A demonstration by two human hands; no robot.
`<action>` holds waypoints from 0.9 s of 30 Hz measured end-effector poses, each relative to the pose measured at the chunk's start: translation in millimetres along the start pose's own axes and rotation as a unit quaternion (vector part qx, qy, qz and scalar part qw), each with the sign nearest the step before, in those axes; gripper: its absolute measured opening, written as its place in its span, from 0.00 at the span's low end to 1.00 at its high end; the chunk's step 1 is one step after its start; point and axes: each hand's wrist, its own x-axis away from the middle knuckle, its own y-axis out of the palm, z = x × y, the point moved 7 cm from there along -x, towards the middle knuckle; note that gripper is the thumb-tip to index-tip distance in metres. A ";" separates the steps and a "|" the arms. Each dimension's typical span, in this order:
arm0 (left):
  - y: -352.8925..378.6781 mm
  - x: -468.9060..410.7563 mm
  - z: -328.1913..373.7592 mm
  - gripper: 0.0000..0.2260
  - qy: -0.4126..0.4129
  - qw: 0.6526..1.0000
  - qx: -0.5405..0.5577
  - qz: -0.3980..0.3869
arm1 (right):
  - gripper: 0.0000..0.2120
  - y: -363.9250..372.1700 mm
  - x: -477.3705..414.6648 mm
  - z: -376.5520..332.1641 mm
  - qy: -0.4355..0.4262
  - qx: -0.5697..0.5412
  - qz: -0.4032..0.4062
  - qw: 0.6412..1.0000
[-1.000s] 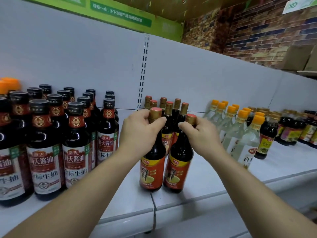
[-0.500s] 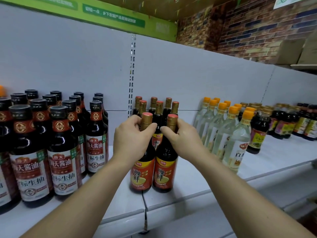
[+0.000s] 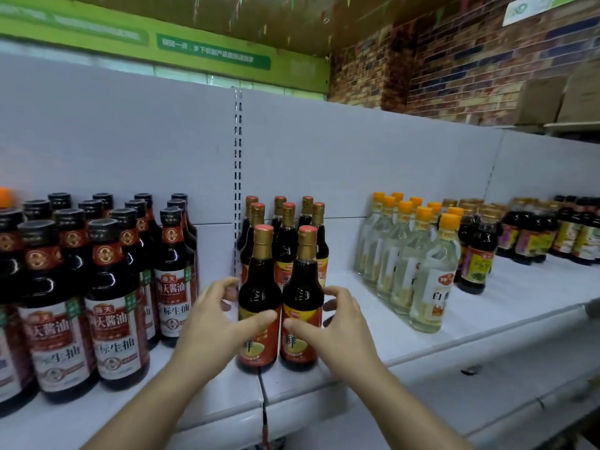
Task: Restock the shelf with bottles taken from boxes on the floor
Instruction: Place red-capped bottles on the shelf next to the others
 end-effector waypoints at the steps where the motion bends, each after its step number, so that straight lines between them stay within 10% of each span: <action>1: 5.6 2.7 -11.3 0.35 -0.018 0.999 -0.004 -0.031 | 0.38 6.4 -0.3 6.0 0.003 -0.004 -0.003 1.000; 27: 44.2 -34.8 -43.6 0.28 -0.064 0.990 -0.130 0.000 | 0.26 53.6 -64.3 41.3 -0.002 -0.174 -0.060 0.983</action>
